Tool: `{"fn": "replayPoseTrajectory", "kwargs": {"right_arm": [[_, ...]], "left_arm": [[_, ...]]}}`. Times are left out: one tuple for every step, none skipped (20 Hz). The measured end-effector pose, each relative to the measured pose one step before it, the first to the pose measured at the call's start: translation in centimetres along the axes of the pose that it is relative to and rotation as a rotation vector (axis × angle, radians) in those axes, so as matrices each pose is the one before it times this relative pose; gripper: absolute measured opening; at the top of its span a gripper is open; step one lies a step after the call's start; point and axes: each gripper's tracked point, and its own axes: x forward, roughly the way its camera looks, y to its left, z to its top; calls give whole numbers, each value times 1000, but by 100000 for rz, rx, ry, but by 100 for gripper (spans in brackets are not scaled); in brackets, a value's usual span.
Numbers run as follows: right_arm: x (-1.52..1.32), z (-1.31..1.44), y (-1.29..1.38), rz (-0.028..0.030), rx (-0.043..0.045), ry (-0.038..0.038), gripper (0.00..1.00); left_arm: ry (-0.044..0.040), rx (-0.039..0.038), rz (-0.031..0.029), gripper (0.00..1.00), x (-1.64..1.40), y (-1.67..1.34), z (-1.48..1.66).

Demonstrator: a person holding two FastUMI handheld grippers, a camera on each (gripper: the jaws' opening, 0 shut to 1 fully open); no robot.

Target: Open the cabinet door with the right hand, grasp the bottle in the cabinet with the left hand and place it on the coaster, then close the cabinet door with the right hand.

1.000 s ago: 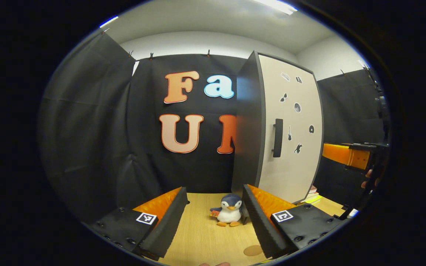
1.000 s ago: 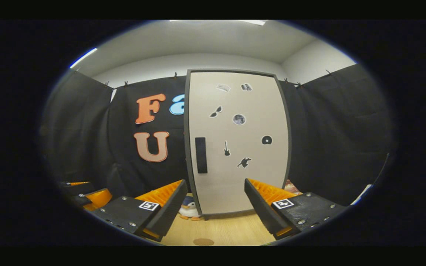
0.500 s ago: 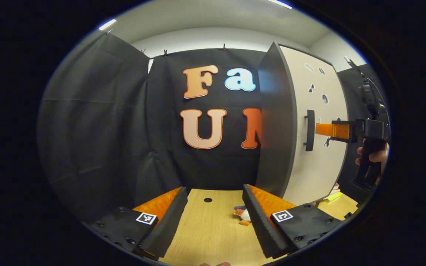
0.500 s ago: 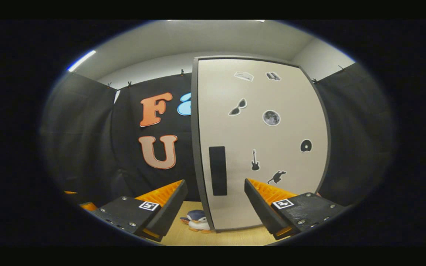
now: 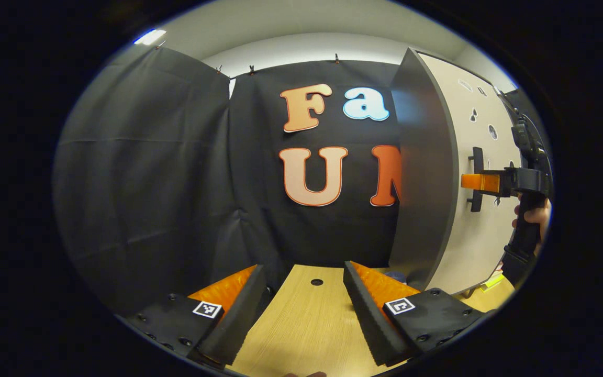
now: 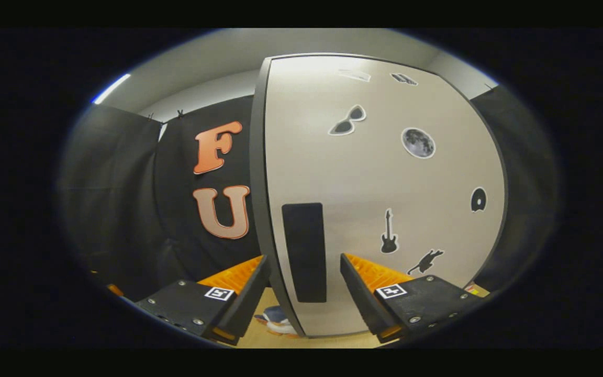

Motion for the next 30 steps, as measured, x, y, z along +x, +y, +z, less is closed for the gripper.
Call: {"fn": "replayPoseTrajectory", "kwargs": {"right_arm": [[21, 132, 44, -95, -431, -974, 74], [84, -83, -63, -343, -1046, -57, 69], [-76, -49, -371, -1793, -1706, 170, 55], [-117, 26, -29, 82, -771, 154, 41], [-119, -33, 9, -237, 315, 427, 36], [-10, -70, -12, -291, 325, 760, 36], [-91, -3, 32, -447, 132, 417, 35], [-113, -43, 37, -563, -255, 333, 34], [-109, -8, -39, -645, 132, 334, 32], [-160, -33, -33, -541, 673, 533, 31], [-248, -46, -75, -438, 1146, 449, 29], [-276, -46, -18, -312, 757, 91, 29], [-412, -56, -74, -555, 61, 92, 29], [-458, 13, -59, -916, -263, -442, 29], [-618, 16, -65, -1183, 99, -341, 25], [-900, -96, -55, -1021, 88, -312, 22], [-1276, 47, -234, -1516, 391, -151, 24], [-1550, 317, -761, -1515, 77, -75, 21], [-1570, -56, -865, -1655, -402, -11, 24], [-1947, -330, -1307, -1908, -16, -40, 24], [-1410, -165, -1050, -1650, -153, -129, 24], [-1520, -30, -885, -1229, -46, -196, 24], [-1007, -139, -877, -1204, 690, -43, 22], [-681, 179, -605, -1041, 149, 138, 22], [-180, 75, 5, -1106, 930, 938, 22], [14, 166, -197, -1557, -185, 30, 22], [-374, -54, -462, -1625, -915, -159, 19], [-491, 84, -678, -1349, -404, -421, 19], [-510, -29, -523, -715, 832, 127, 22], [-539, -36, -436, -215, 1183, -368, 22]], "left_arm": [[212, 11, 424, 98, 204, 171, -206], [68, 126, 151, 98, 115, 3, -142], [-10, 215, -36, 98, 89, -3, -52], [139, 209, -306, 97, 44, -21, -68], [160, 21, -505, 96, -118, -52, -82], [25, -78, -712, 95, -109, -60, 25], [-39, -68, -729, 95, -79, -46, -35], [5, 152, -537, 95, -99, -10, 21], [165, 134, -574, 95, -41, -44, -77], [8, 2, -558, 100, -27, -20, -46], [40, 100, -385, 100, 18, -25, -27], [9, 6, -334, 100, -62, 11, 15], [-65, -129, -296, 99, -204, 3, -36], [211, -247, -498, 97, -149, 39, -44], [289, -281, -784, 98, -592, 206, -53], [222, -79, -837, 97, -756, 378, -23], [-77, -99, -1035, 100, -598, 132, -152], [-116, 36, -1240, 98, -457, -79, -84], [-254, 161, -1125, 97, -415, -103, -101], [-63, -16, -1407, 97, -438, -179, -108], [-48, -29, -1457, 100, -359, -300, -84], [-3, -113, -1379, 97, -364, -184, -88], [127, -161, -1518, 97, -349, -199, -181], [166, -213, -1356, 97, -316, -336, -228], [333, -239, -1396, 97, -324, -341, -128], [902, -162, -1072, 97, -299, -310, -312], [669, -389, -591, 98, -467, -225, -558], [-58, -764, -645, 98, -361, -194, 13], [536, -486, -691, 100, -214, -279, -200], [756, -91, -564, 98, -187, -243, -84]]}}
